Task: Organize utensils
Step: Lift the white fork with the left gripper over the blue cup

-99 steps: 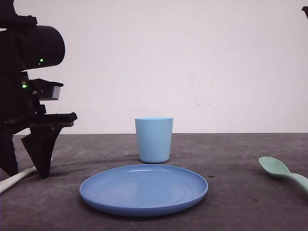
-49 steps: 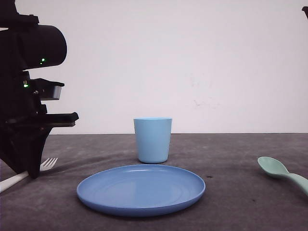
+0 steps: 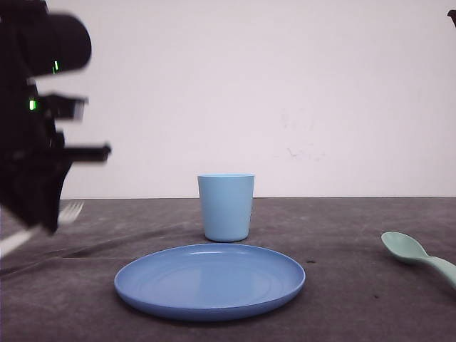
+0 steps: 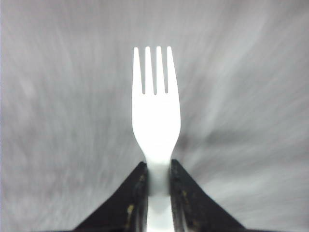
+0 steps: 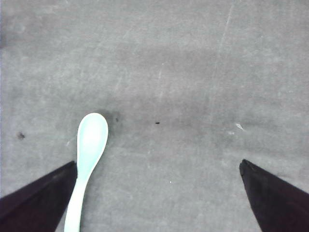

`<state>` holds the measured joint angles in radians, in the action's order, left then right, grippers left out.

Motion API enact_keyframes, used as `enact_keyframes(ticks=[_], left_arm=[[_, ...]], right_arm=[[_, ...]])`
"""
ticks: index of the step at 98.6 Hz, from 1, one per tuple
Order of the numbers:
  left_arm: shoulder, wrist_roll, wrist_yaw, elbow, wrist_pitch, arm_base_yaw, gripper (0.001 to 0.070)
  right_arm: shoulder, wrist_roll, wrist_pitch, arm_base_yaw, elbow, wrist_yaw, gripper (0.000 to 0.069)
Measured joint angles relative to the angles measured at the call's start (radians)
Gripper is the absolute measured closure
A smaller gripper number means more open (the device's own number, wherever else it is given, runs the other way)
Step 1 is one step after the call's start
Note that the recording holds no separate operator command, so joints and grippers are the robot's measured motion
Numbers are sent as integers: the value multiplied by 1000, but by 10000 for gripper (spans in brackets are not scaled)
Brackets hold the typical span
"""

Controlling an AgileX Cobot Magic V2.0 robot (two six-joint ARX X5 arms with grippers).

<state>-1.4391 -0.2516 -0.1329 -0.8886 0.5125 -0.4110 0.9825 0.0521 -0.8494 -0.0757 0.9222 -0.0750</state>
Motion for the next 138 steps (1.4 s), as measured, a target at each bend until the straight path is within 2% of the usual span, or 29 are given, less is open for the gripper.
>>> enact_keyframes(ticks=[12, 25, 40, 52, 57, 79, 124, 138], left_arm=[[84, 0, 42, 0, -53, -5, 667], [176, 0, 124, 0, -154, -16, 667], [257, 0, 249, -3, -351, -30, 667], [268, -1, 361, -6, -534, -41, 667], [264, 0, 391, -6, -610, -53, 667], [171, 43, 398, -6, -861, -93, 667], [-163, 95, 398, -6, -1243, -125, 667], [-228, 110, 398, -6, -1304, -130, 667]], right_arm=[[0, -2, 0, 0, 0, 0, 11], [0, -4, 2, 0, 0, 0, 11], [0, -4, 12, 0, 0, 0, 11], [0, -4, 12, 0, 0, 0, 11], [0, -4, 12, 0, 0, 0, 11], [0, -4, 12, 0, 0, 0, 11], [0, -4, 12, 0, 0, 0, 11], [0, -4, 12, 0, 0, 0, 11]])
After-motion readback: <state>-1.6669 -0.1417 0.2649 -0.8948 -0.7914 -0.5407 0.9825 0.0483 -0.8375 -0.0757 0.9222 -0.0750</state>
